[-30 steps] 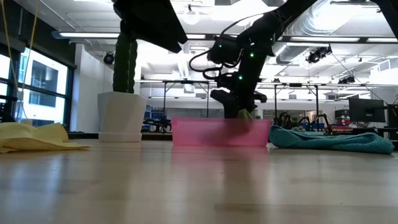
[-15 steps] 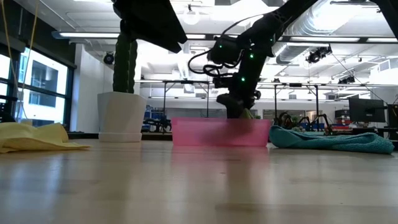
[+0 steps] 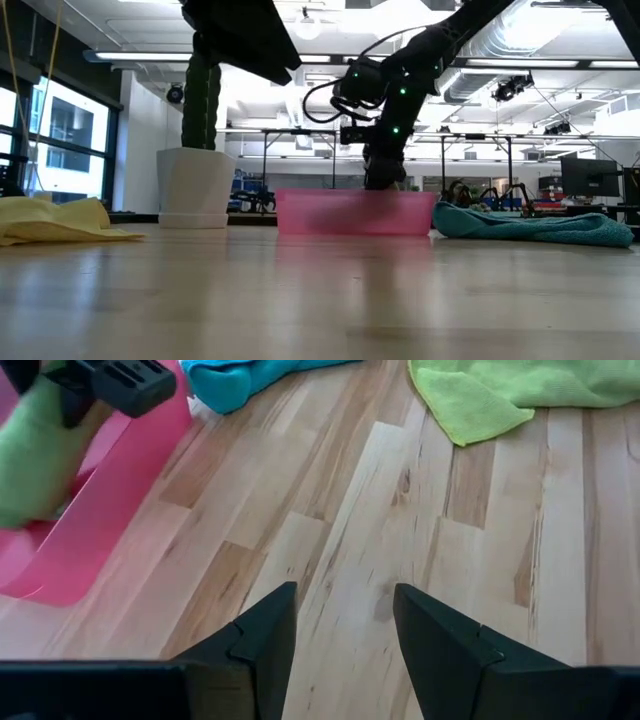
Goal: Roll microfiber towels into tight, uniform cylinder then place into a basket
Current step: Put the rolled green microfiber cloth into the pink bin, then roll the light green microfiber cloth
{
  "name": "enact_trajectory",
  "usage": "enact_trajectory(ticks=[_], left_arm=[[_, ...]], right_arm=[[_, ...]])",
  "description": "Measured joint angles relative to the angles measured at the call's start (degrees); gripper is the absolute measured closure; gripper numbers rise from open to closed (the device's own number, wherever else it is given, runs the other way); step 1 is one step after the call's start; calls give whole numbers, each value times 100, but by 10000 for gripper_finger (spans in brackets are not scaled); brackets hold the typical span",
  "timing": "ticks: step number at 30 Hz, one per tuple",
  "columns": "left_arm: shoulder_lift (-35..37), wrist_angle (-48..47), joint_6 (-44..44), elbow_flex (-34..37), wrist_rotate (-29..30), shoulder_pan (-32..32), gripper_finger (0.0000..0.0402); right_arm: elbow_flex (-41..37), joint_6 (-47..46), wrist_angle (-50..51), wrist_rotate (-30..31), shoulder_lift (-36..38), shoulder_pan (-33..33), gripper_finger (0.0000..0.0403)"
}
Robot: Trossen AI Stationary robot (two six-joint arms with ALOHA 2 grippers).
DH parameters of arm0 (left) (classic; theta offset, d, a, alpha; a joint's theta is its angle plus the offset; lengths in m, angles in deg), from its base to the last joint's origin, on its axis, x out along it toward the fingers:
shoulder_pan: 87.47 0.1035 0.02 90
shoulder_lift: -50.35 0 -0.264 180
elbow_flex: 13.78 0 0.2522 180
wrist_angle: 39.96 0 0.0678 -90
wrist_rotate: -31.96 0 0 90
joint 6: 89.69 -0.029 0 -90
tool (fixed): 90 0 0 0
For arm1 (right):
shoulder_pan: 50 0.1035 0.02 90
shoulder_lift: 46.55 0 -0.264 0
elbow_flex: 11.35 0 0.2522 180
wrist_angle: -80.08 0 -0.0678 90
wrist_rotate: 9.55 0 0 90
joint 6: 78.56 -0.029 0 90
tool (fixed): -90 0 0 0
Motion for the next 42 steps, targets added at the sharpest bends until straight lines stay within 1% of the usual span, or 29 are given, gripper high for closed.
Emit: enact_trajectory(ticks=[9,12,15,19,22,25,27,30,32,35,38,40,42], left_arm=[[0,0,7,0,0,0,243],[0,0,7,0,0,0,243],[0,0,7,-1,4,17,243],[0,0,7,-1,7,22,243],[0,1,7,-1,7,22,243],[0,0,7,-1,9,22,243],[0,0,7,-2,9,22,243],[0,0,7,0,11,22,243],[0,0,7,0,23,22,243],[0,0,7,-1,26,22,243],[0,2,7,0,26,23,243],[0,2,7,0,26,22,243],[0,2,8,0,26,12,243]], right_arm=[[0,103,-486,53,0,-320,226],[0,-195,-471,40,0,-336,226],[0,-296,-471,-41,0,-339,226],[0,295,-486,-364,0,-365,224],[0,554,-490,-539,-1,-384,209],[0,554,-521,-512,-2,-387,181],[9,350,-481,-377,-2,-377,165],[217,-32,140,118,21,-278,156],[455,-117,875,433,118,-192,156],[919,-681,2074,552,276,-52,156],[1450,-1579,3498,315,426,85,156],[1726,-2138,4423,-90,554,167,156],[1840,-2649,5072,-622,707,255,156]])
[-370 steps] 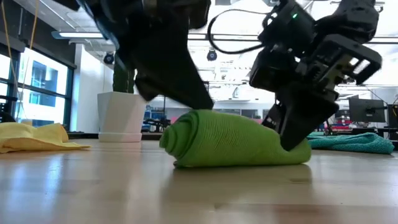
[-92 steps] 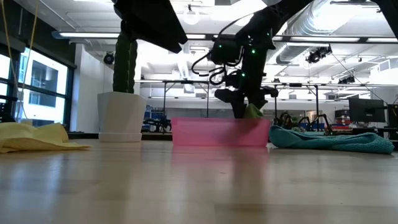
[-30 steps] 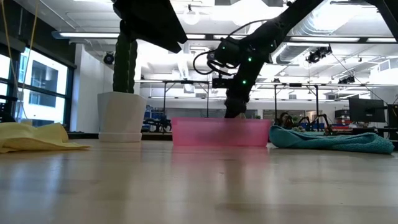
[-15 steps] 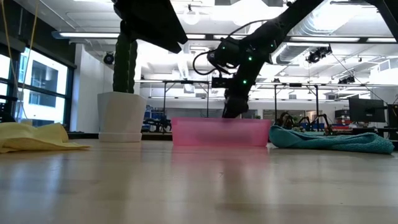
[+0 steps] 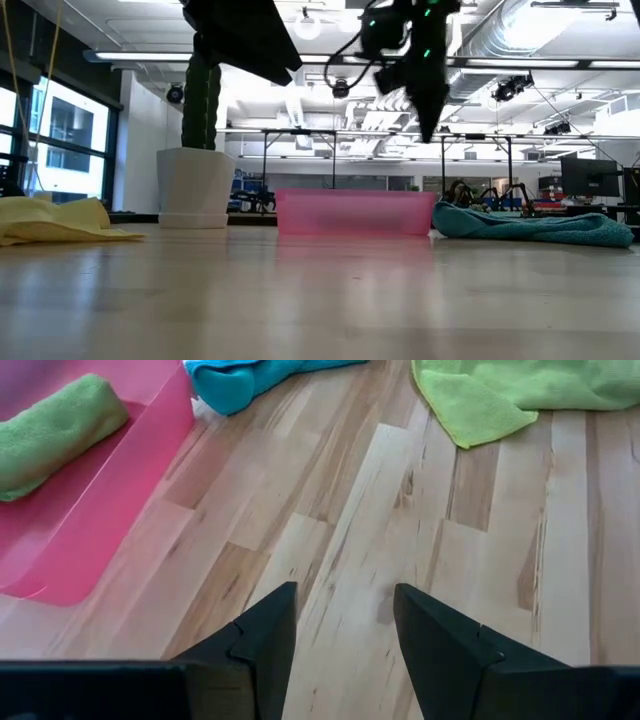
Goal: Roll microfiber towels into tight, uniform cylinder then place into a basket
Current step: Roll the light green microfiber cloth
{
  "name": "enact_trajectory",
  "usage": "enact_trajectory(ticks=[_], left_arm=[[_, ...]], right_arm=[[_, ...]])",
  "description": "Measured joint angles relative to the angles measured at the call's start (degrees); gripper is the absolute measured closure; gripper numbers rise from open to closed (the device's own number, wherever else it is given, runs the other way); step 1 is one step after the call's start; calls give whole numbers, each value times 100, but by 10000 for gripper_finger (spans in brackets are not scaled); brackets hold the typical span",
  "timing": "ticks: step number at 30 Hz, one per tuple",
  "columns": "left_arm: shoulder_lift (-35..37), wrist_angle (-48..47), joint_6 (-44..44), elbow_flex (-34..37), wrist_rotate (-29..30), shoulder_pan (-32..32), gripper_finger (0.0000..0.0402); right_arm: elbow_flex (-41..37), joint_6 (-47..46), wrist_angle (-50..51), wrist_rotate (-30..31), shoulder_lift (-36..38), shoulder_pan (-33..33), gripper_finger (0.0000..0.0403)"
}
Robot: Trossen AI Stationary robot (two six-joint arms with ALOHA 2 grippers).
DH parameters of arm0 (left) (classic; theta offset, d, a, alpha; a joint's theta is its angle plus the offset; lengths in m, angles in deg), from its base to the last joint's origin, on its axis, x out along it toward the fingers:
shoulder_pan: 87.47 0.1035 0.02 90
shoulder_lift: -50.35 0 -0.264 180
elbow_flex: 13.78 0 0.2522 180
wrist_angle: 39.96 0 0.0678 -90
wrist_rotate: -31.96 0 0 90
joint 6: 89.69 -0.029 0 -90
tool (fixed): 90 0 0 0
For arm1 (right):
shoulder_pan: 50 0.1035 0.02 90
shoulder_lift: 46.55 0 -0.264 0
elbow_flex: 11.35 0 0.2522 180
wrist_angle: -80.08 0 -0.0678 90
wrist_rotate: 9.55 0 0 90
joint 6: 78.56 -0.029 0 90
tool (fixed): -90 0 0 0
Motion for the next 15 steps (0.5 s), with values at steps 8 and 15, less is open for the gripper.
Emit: enact_trajectory(ticks=[8,15], left_arm=[[0,0,-1,0,-2,-10,243],[0,6,-188,0,-1,-10,243]], right_arm=[[-790,-1618,458,-1442,933,856,156],[-2603,-3806,-315,-1669,1920,2340,156]])
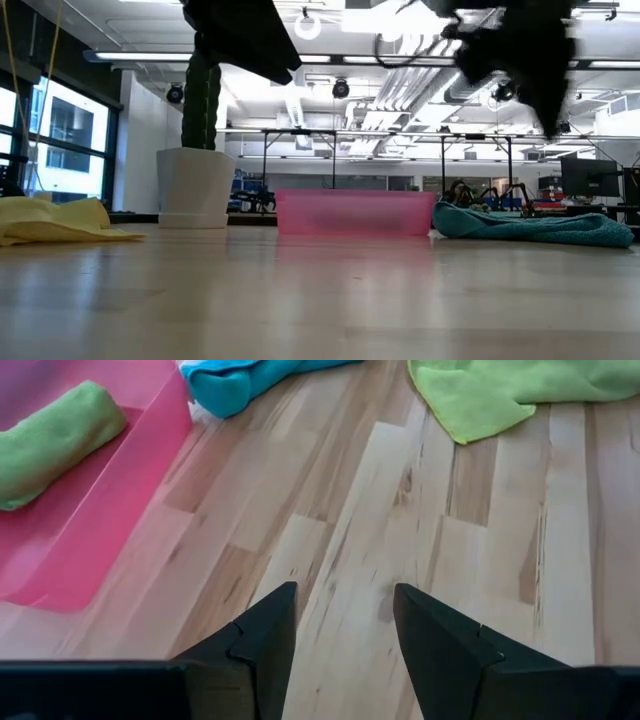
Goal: Roll microfiber towels into tight, uniform cylinder then place into a basket
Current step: Roll the light green microfiber cloth
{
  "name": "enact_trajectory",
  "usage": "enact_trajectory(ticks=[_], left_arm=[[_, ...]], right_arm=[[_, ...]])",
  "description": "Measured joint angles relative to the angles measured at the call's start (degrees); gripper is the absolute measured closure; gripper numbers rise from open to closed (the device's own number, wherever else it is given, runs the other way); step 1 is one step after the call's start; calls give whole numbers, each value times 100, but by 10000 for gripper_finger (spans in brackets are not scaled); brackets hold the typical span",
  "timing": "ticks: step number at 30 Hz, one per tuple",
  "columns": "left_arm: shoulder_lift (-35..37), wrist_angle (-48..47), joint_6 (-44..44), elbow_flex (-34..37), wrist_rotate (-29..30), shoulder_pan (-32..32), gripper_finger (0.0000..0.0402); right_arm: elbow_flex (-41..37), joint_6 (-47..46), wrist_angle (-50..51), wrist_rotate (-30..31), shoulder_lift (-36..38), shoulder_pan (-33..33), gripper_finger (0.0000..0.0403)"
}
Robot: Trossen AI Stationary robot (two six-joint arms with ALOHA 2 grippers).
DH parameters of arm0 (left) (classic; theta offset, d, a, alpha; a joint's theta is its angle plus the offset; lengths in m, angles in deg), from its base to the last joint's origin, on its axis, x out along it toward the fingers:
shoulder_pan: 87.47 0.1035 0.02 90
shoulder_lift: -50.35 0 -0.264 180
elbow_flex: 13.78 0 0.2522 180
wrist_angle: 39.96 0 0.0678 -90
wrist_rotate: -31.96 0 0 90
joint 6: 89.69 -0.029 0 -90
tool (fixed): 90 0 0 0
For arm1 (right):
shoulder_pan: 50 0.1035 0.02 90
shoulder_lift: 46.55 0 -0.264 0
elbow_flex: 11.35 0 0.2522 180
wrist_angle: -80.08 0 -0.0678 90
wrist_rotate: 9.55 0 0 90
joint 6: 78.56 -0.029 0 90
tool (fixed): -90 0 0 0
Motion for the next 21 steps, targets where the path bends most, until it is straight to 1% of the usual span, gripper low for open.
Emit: enact_trajectory(ticks=[2,5,8,12,17,21], left_arm=[[0,2,-44,-1,-1,0,243],[0,5,-69,0,-1,0,243],[0,7,-67,0,-1,0,243],[0,11,3,-2,-2,0,243],[0,18,94,0,-1,-22,243],[0,18,175,0,-3,-74,243]], right_arm=[[-514,-661,-255,-128,192,461,156],[-1193,-1383,-761,-347,366,1086,156],[-1681,-2105,-1186,-396,396,1554,156],[-2110,-2938,-1552,-403,394,2033,156],[-2433,-4068,-1784,-446,394,2464,156],[-2608,-4352,-2315,-641,381,2828,156]])
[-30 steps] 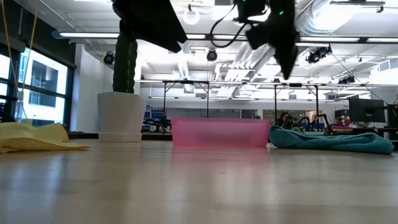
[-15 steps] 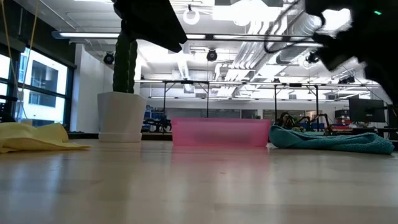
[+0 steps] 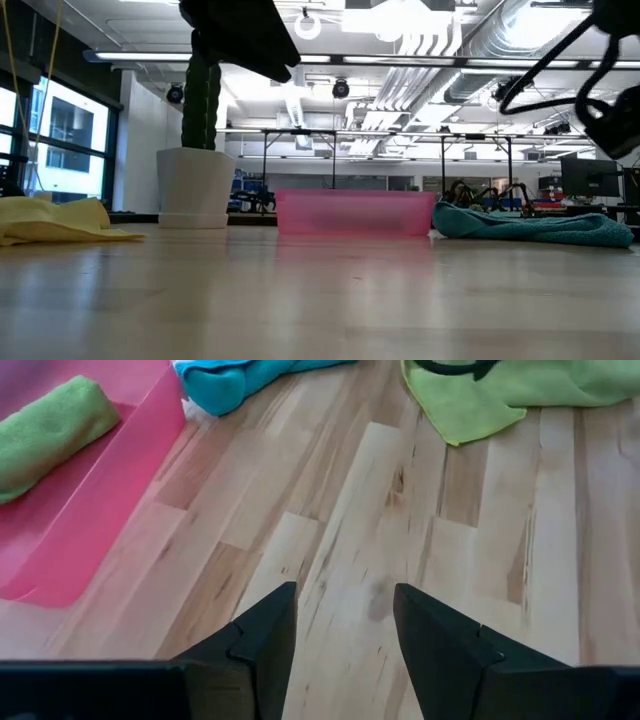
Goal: Roll microfiber towels into tight, uniform cylinder then place into a basket
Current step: Roll the light green microfiber cloth
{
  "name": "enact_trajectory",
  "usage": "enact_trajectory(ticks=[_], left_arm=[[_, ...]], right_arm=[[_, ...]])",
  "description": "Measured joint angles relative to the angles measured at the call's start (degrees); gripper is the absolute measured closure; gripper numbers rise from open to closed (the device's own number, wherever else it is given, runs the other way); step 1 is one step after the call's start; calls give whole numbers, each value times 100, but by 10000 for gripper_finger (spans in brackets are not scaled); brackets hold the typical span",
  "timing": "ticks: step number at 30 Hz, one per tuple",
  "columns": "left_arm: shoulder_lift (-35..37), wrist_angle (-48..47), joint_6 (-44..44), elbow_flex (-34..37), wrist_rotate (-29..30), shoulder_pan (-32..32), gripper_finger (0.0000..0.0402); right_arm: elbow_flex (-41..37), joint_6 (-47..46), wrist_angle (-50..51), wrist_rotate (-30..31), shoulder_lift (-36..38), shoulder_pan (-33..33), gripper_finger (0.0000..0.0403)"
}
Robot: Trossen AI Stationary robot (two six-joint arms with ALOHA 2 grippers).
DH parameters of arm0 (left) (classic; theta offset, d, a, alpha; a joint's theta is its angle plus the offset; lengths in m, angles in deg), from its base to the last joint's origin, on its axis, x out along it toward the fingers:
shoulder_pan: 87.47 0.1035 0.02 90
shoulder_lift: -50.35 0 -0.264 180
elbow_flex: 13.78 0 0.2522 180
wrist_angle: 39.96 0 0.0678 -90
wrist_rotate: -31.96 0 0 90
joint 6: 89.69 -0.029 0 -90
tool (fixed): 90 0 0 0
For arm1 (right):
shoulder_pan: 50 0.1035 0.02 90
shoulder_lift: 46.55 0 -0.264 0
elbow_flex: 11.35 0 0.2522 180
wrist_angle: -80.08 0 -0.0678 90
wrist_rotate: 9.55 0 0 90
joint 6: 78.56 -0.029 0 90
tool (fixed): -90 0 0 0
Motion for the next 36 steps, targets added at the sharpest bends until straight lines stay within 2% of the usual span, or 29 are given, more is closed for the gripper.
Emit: enact_trajectory(ticks=[9,16,18,24,29,32,36], left_arm=[[0,20,72,0,28,-178,243],[-87,26,412,-2,60,-347,243],[-147,101,420,-2,76,-390,243],[-417,316,420,-2,87,-446,243],[-589,374,490,-1,44,-443,243],[-621,397,598,0,-4,-444,243],[-621,407,653,0,-17,-475,243]], right_arm=[[-355,-521,-944,649,-2,400,156],[-515,-205,-1158,1110,9,378,156],[-515,-108,-1203,1418,9,343,156],[-544,621,-1784,2546,-13,130,156],[-544,1638,-2977,3299,-142,-246,156],[-544,2455,-3906,3386,-445,-523,156],[-393,3253,-4401,2695,-681,-797,156]])
